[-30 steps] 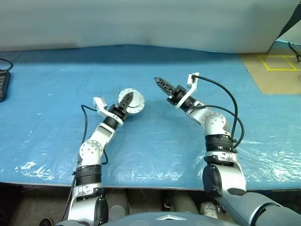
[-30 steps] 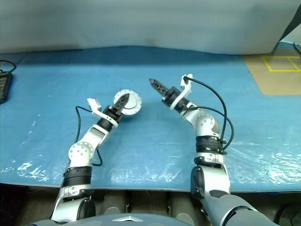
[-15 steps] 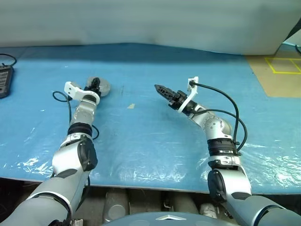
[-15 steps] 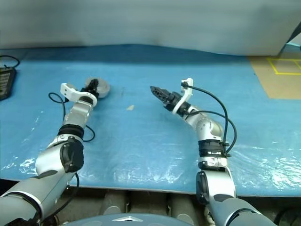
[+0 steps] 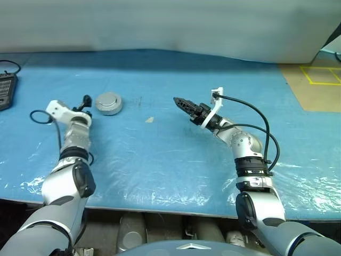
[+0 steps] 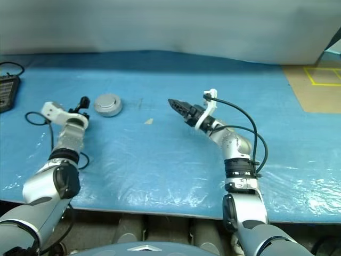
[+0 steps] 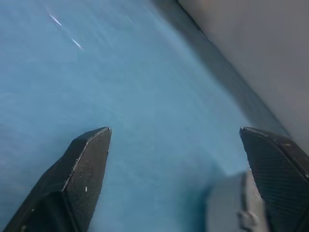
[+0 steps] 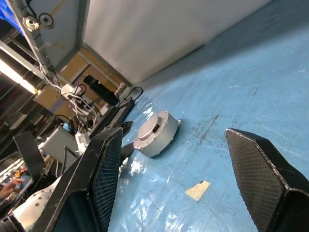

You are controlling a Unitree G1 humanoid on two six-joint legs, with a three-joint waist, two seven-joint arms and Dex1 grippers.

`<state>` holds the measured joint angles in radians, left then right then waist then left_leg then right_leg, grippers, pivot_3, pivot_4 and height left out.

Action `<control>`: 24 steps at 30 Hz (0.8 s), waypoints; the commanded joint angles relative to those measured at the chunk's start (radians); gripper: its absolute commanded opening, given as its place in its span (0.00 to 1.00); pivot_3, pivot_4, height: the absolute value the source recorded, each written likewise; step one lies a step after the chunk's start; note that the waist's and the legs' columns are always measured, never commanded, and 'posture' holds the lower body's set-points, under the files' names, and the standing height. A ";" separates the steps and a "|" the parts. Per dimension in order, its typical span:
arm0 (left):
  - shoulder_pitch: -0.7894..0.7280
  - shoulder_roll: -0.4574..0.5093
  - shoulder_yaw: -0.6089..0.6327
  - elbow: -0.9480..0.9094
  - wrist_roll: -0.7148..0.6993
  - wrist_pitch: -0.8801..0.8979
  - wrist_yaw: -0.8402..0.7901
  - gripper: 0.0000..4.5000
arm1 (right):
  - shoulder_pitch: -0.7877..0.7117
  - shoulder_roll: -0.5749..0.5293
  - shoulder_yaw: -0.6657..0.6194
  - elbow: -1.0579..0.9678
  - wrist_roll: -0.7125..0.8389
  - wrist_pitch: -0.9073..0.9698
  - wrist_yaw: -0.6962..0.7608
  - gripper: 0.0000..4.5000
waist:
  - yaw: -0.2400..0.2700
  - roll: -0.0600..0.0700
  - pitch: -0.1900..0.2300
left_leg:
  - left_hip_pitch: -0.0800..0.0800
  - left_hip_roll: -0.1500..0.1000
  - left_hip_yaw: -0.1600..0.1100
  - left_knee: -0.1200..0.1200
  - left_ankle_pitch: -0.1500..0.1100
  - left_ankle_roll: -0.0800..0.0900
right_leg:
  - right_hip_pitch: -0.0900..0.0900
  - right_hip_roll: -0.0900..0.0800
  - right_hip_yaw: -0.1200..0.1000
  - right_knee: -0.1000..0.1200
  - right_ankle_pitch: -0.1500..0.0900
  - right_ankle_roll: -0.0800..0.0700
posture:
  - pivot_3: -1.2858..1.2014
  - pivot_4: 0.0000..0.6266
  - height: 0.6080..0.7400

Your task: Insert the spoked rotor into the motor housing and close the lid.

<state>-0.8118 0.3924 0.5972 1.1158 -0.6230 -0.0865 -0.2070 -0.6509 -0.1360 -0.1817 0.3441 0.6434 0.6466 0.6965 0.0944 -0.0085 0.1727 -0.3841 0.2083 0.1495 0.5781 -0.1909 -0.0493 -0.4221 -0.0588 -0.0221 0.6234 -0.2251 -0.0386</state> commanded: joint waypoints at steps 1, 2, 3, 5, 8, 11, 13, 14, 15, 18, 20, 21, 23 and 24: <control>0.059 0.021 -0.033 -0.175 0.048 -0.052 -0.053 1.00 | -0.021 0.001 0.012 -0.011 -0.025 -0.072 0.022 0.79 | 0.001 0.000 0.000 | 0.000 0.000 0.000 0.000 0.000 0.000 | 0.000 -0.001 0.000 0.000 0.000 0.000 | 0.52 0.24 1.00; 0.088 0.015 -0.055 -0.242 0.061 -0.062 -0.088 1.00 | -0.018 0.005 0.016 -0.012 -0.044 -0.113 0.022 0.79 | 0.002 0.000 0.000 | 0.000 0.000 0.000 0.000 0.000 0.000 | 0.000 -0.001 -0.001 0.000 0.000 0.000 | 0.52 0.24 1.00; 0.117 0.007 -0.077 -0.314 0.068 -0.067 -0.125 1.00 | -0.014 0.011 0.016 -0.013 -0.064 -0.163 0.020 0.79 | 0.003 0.000 0.000 | 0.000 0.000 0.000 0.000 0.000 0.000 | 0.000 -0.001 -0.001 0.000 0.000 0.000 | 0.52 0.24 1.00; 0.180 -0.011 -0.135 -0.489 0.066 -0.038 -0.210 1.00 | -0.002 0.022 0.021 -0.010 -0.113 -0.289 0.020 0.79 | 0.004 0.000 0.000 | -0.001 0.000 0.000 0.001 0.000 0.000 | 0.000 -0.002 -0.001 0.001 0.000 0.000 | 0.52 0.24 1.00; 0.295 0.016 -0.311 -0.735 0.121 0.063 -0.364 1.00 | 0.016 -0.025 0.066 0.011 -0.175 -0.330 0.066 0.79 | 0.005 0.000 0.000 | -0.001 0.000 0.001 0.002 0.000 0.000 | 0.001 -0.003 -0.002 0.001 0.000 -0.001 | 0.52 0.24 1.00; 0.377 0.062 -0.466 -0.896 0.177 0.117 -0.505 1.00 | 0.039 -0.095 0.098 0.035 -0.215 -0.353 0.129 0.79 | 0.002 0.000 0.000 | 0.000 0.000 0.001 0.002 0.000 0.001 | 0.002 -0.003 -0.002 0.001 -0.002 -0.004 | 0.52 0.24 1.00; 0.403 0.082 -0.534 -0.962 0.200 0.133 -0.577 1.00 | 0.045 -0.138 0.118 0.070 -0.289 -0.455 0.124 0.79 | -0.001 0.000 0.000 | 0.001 0.000 0.001 0.001 0.002 0.003 | 0.002 -0.003 -0.001 0.001 -0.003 -0.005 | 0.52 0.24 1.00; 0.408 0.086 -0.555 -0.976 0.213 0.134 -0.594 1.00 | 0.043 -0.152 0.123 0.088 -0.311 -0.489 0.122 0.79 | -0.002 0.000 0.000 | 0.001 0.000 0.001 0.001 0.002 0.003 | 0.002 -0.002 -0.001 0.001 -0.003 -0.005 | 0.52 0.24 1.00; 0.410 0.087 -0.571 -0.981 0.229 0.128 -0.606 1.00 | 0.041 -0.165 0.125 0.104 -0.330 -0.521 0.124 0.79 | -0.006 0.000 0.000 | 0.001 0.001 0.002 0.001 0.002 0.003 | 0.001 -0.002 -0.001 0.001 -0.003 -0.005 | 0.52 0.24 1.00; 0.416 0.071 -0.617 -0.963 0.272 0.089 -0.643 1.00 | 0.038 -0.217 0.135 0.150 -0.376 -0.622 0.165 0.79 | -0.021 0.000 0.000 | 0.003 0.001 0.002 0.001 0.001 0.002 | 0.001 -0.001 0.000 0.002 -0.004 -0.007 | 0.52 0.24 1.00; 0.418 0.058 -0.638 -0.942 0.295 0.060 -0.666 1.00 | 0.054 -0.253 0.154 0.138 -0.370 -0.616 0.252 0.82 | -0.025 0.000 0.000 | 0.003 0.001 0.002 0.002 0.001 0.002 | 0.002 -0.001 0.000 0.002 -0.004 -0.007 | 0.52 0.24 1.00; 0.417 0.056 -0.650 -0.928 0.309 0.048 -0.679 1.00 | 0.070 -0.276 0.177 0.118 -0.380 -0.621 0.295 0.86 | -0.026 0.000 0.000 | 0.003 0.001 0.002 0.002 0.002 0.003 | 0.002 -0.001 0.001 0.002 -0.004 -0.007 | 0.52 0.24 1.00; 0.410 0.055 -0.668 -0.895 0.334 0.022 -0.703 1.00 | 0.088 -0.308 0.211 0.095 -0.403 -0.630 0.343 0.97 | -0.026 0.000 0.000 | 0.003 0.001 0.002 0.002 0.002 0.004 | 0.002 -0.001 0.001 0.002 -0.004 -0.006 | 0.52 0.24 1.00; 0.404 0.052 -0.671 -0.878 0.342 0.009 -0.708 1.00 | 0.090 -0.315 0.217 0.091 -0.413 -0.646 0.348 0.99 | -0.027 0.001 0.000 | 0.003 0.001 0.002 0.002 0.002 0.004 | 0.002 0.000 0.001 0.002 -0.004 -0.007 | 0.52 0.24 1.00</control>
<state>-0.3922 0.4435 -0.0741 0.2277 -0.2998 -0.0391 -0.8971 -0.5639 -0.4426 0.0186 0.4813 0.2407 0.0360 1.0127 0.0676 -0.0080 0.1723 -0.3806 0.2096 0.1517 0.5797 -0.1889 -0.0454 -0.4204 -0.0587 -0.0214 0.6257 -0.2289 -0.0451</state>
